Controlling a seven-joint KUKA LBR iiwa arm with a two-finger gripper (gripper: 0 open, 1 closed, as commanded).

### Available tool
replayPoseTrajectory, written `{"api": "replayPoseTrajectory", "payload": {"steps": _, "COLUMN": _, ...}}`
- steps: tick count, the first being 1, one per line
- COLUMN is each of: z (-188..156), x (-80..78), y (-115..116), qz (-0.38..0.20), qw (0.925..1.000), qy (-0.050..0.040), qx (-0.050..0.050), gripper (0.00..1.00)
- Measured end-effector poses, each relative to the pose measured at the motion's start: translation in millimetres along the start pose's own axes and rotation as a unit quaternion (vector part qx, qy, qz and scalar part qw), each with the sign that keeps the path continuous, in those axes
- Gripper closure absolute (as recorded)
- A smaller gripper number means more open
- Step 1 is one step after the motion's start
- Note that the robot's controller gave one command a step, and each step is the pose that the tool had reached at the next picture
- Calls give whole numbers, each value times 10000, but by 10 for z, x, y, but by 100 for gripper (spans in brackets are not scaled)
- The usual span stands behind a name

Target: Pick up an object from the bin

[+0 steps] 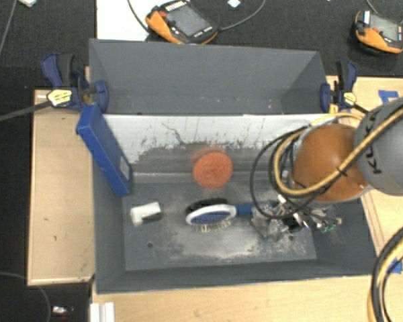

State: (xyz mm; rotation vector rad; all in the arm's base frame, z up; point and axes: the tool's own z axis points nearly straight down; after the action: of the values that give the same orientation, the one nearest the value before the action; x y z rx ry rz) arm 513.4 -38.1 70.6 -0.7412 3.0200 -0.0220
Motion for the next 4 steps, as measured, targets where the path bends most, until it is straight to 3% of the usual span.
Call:
{"api": "replayPoseTrajectory", "payload": {"steps": 1, "z": -9, "x": 186, "y": 437, "qz": 141, "qw": 9999, "qy": 5, "qx": -18, "gripper": 100}}
{"api": "replayPoseTrajectory", "payload": {"steps": 2, "z": -9, "x": -40, "y": 443, "qz": -2038, "qw": 9790, "qy": -16, "qx": 14, "gripper": 100}}
{"api": "replayPoseTrajectory", "payload": {"steps": 3, "z": -23, "x": -60, "y": 438, "qz": -2911, "qw": 9567, "qy": -23, "qx": 10, "gripper": 100}}
{"api": "replayPoseTrajectory", "payload": {"steps": 4, "z": -457, "x": -154, "y": 404, "qz": -4253, "qw": 9050, "qy": -35, "qx": 21, "gripper": 100}}
